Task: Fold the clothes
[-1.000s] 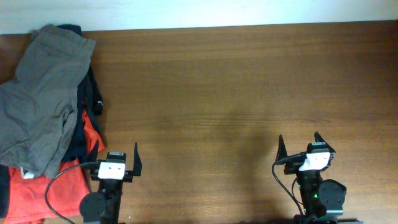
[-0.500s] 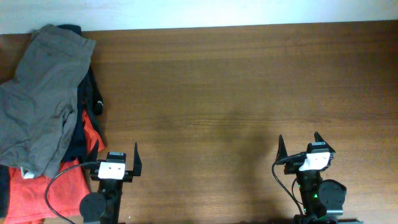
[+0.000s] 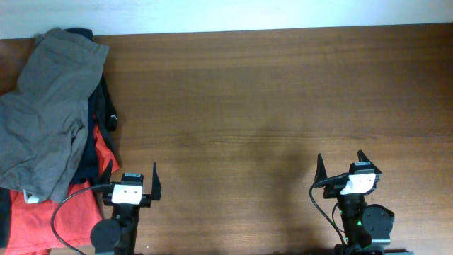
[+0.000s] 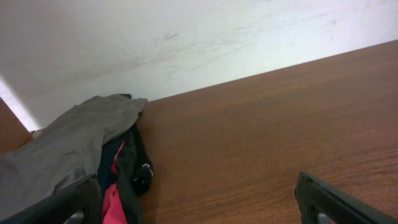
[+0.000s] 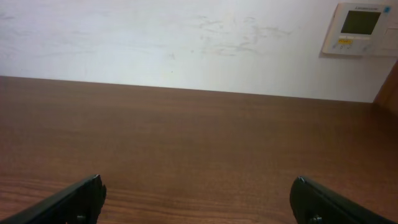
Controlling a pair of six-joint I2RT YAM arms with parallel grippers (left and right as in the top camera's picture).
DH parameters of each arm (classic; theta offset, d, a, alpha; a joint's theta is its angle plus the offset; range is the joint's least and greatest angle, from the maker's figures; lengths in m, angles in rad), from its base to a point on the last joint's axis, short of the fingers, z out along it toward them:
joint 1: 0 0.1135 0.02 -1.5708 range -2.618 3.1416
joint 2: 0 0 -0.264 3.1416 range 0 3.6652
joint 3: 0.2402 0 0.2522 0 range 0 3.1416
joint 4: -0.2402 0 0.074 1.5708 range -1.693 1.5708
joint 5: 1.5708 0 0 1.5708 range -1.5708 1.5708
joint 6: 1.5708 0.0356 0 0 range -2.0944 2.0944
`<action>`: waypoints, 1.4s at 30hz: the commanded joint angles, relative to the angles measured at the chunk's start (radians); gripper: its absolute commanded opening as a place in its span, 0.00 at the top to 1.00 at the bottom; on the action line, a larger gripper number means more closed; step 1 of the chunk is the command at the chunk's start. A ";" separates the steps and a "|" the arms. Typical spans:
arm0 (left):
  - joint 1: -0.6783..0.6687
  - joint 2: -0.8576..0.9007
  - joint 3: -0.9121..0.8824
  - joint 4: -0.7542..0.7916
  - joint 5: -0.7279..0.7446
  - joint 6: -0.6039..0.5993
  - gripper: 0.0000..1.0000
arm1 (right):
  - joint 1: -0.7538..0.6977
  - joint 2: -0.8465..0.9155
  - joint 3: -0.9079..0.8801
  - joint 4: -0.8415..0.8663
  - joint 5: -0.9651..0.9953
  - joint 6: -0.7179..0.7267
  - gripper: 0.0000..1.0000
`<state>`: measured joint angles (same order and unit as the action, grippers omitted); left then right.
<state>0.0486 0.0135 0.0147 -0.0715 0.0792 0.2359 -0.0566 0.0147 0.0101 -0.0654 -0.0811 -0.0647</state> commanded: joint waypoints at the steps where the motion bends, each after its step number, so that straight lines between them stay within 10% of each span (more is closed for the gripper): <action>1: 0.006 -0.007 -0.006 -0.002 0.007 0.002 0.01 | -0.001 -0.008 -0.005 -0.006 -0.013 -0.006 0.01; 42: 0.006 -0.007 -0.006 -0.008 -0.042 0.002 0.01 | -0.003 -0.008 -0.005 -0.005 -0.013 -0.007 0.01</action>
<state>0.0486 0.0135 0.0147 -0.0753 0.0559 0.2359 -0.0566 0.0147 0.0101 -0.0658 -0.0807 -0.0647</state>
